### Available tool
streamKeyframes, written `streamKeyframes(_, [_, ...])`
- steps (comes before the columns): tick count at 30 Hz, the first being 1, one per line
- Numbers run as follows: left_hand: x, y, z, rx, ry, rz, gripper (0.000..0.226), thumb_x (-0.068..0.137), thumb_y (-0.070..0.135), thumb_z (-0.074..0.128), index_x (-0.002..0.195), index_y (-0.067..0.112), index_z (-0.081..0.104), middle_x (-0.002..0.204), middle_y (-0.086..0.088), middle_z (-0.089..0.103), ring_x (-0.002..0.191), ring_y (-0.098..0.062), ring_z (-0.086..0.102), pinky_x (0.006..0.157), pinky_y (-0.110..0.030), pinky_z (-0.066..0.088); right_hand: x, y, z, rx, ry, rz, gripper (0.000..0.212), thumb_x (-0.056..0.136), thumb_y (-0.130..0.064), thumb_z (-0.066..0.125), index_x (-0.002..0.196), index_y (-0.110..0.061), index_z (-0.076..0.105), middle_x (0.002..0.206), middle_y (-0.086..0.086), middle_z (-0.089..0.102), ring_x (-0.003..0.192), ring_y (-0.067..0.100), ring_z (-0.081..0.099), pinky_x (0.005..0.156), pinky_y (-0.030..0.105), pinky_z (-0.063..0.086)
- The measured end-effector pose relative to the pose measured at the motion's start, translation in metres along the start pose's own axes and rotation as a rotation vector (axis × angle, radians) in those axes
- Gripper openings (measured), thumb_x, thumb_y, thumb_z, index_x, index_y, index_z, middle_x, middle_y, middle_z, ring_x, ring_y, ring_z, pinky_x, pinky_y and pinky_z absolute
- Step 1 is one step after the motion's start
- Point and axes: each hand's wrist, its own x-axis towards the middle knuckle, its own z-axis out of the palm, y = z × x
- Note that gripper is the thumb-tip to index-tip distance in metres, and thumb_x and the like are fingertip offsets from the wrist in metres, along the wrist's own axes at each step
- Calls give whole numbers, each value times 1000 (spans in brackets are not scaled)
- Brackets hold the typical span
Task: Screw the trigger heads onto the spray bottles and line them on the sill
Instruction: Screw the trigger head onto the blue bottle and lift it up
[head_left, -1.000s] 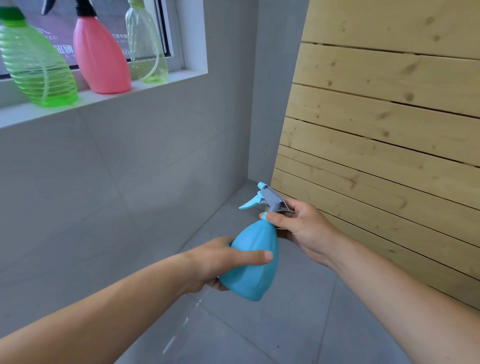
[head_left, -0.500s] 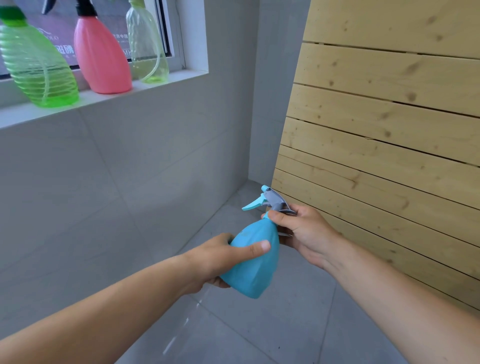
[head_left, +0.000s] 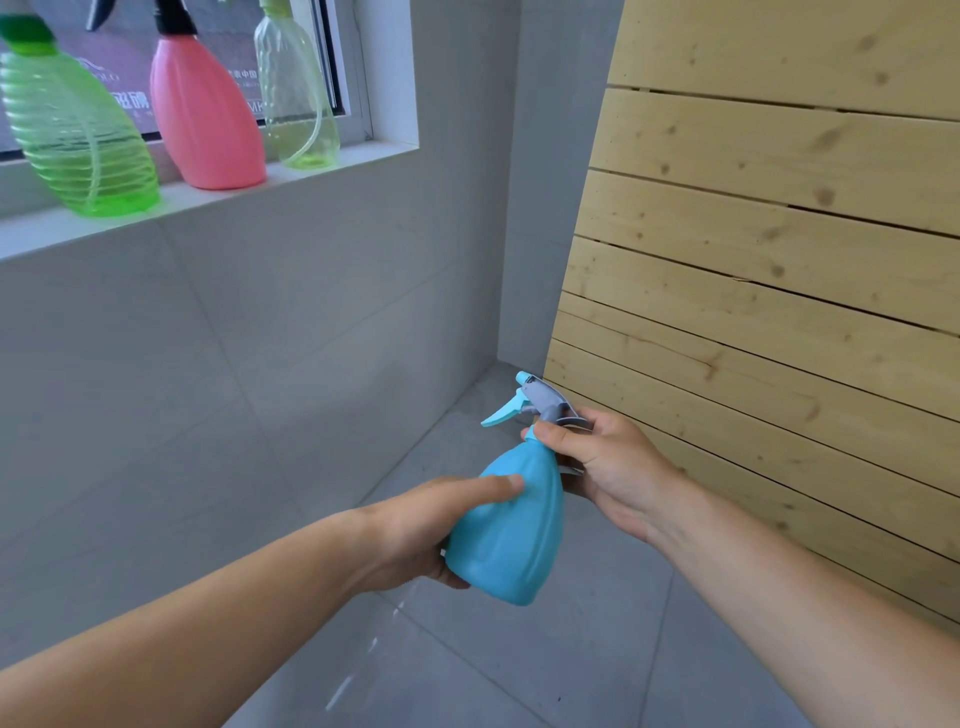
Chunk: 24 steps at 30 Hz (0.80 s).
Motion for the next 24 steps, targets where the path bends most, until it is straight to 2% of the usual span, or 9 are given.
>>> streamKeyframes(3, [0,0,-3,-12,9,12,60,68,53,73,119,22,69,103,-1,75,86,-19,68,72,-32,54,0,-1,0,5,10,-1,16,88,-8,69,104,-8,71,95,10,74,74,20,69,70,34,57])
streamKeyframes(6, [1,0,-1,133,91,37,75,56,66,83,119,28,68,99,5,74,85,-17,64,70,-29,46,1,0,0,22,33,4,16,88,-8,68,104,-7,71,96,11,74,77,22,70,71,36,57])
streamKeyframes(8, [0,1,1,133,68,25,66,65,70,78,119,32,69,97,9,73,85,-15,61,70,-27,42,2,1,0,31,47,12,17,88,-8,69,104,-6,70,97,12,74,80,24,70,73,37,57])
streamKeyframes(11, [-2,3,-1,-18,8,-12,37,87,53,63,113,28,71,93,8,71,77,-13,61,67,-28,42,2,2,0,32,56,12,16,88,-8,69,104,-7,71,96,11,74,80,23,69,72,35,56])
streamKeyframes(14, [-3,4,-5,27,-15,20,42,76,52,66,109,26,72,82,9,73,69,-13,63,63,-27,45,1,2,0,44,56,16,18,88,-7,68,106,-6,70,96,12,74,80,24,68,72,35,57])
streamKeyframes(15, [-3,4,-5,85,2,39,48,72,55,71,111,27,72,86,10,76,74,-13,67,68,-29,50,1,3,0,46,54,24,18,89,-7,67,106,-5,70,97,12,74,81,25,68,73,36,57])
streamKeyframes(17, [-3,4,-3,181,54,71,66,62,64,79,118,30,70,104,8,81,95,-16,76,92,-38,60,0,4,2,58,43,41,18,90,-7,66,107,-5,70,98,13,75,82,26,68,75,37,58])
streamKeyframes(18, [-3,5,-2,198,67,90,73,58,67,81,120,31,69,109,7,81,102,-16,77,101,-41,59,0,5,3,65,40,46,18,90,-8,66,108,-6,70,99,13,75,83,26,68,76,38,57])
streamKeyframes(24, [-5,-3,-5,-105,-131,141,72,72,65,71,129,21,69,123,-4,77,109,-23,74,99,-40,55,-1,-3,6,118,-19,35,24,92,-16,64,113,-5,69,107,15,75,88,26,69,86,41,54])
